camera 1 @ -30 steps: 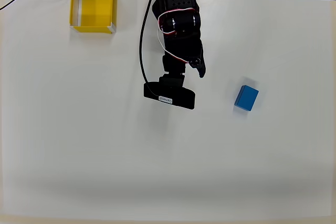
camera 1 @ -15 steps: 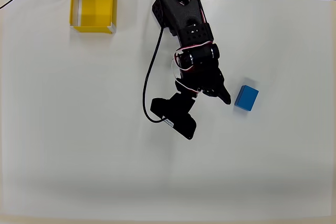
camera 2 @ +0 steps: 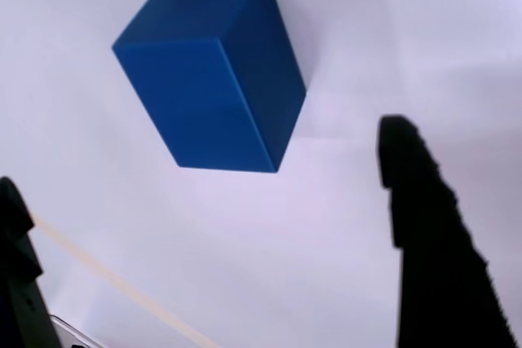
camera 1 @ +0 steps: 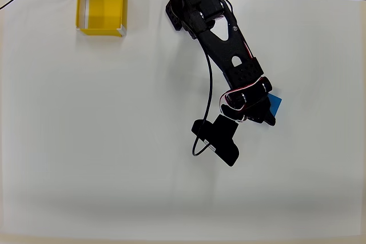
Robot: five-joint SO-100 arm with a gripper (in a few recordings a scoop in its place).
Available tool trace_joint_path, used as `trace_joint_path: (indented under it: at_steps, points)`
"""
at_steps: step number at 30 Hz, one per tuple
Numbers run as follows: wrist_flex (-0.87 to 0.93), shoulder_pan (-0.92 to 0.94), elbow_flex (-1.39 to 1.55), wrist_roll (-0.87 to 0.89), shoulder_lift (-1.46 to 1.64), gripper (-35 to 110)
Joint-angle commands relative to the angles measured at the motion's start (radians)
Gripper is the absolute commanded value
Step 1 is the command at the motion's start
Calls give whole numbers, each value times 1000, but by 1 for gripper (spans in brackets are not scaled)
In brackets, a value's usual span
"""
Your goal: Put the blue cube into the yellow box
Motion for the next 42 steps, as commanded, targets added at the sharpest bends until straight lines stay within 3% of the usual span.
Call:
trace_joint_path:
  at_steps: [1, 32, 42]
  points:
    - [2, -48, -109, 23, -9, 47]
    - [-51, -221, -327, 71, -368, 46]
    - [-48, -252, -345, 72, -426, 35]
